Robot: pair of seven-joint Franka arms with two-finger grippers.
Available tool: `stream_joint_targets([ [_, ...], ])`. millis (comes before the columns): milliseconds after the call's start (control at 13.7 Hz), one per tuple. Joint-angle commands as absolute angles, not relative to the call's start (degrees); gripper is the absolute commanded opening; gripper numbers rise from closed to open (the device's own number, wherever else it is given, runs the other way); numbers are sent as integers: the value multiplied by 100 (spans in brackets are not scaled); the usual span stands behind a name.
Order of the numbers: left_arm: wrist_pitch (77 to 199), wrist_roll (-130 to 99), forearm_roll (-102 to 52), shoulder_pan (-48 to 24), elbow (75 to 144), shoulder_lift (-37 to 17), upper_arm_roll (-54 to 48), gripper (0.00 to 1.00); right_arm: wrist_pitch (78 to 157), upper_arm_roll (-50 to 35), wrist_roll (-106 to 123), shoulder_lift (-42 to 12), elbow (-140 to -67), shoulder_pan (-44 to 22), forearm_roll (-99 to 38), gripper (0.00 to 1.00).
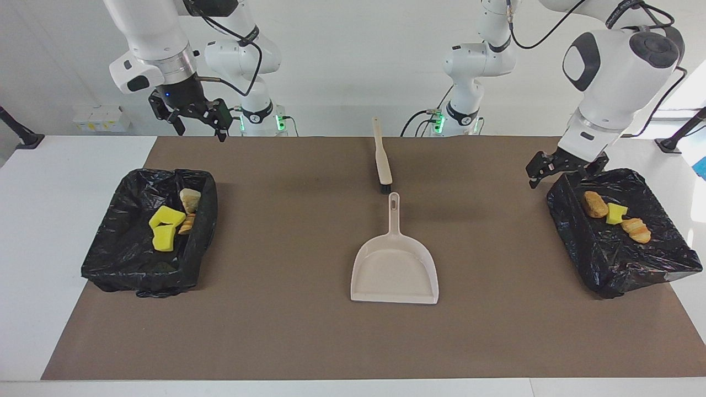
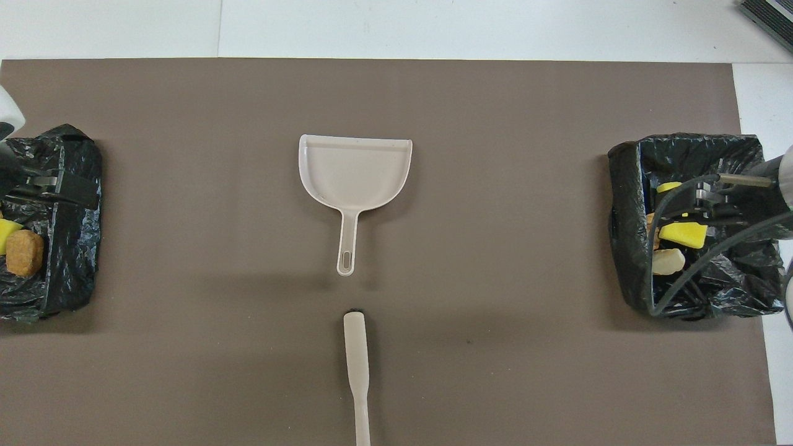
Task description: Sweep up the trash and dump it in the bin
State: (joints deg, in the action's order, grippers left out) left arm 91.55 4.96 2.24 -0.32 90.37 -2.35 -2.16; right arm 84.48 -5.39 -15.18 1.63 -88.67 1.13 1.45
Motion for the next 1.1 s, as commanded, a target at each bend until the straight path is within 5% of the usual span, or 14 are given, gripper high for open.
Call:
stream_joint_targets([
  [0,9062,641,281,44,9070,-150,-255,100,8587,-536,-1327,264,-9018,229,44,100],
  [1024,9026,721,-8,61,8912,35,-246,100,8587,-545,-1327,264,-9018,237,44,100],
])
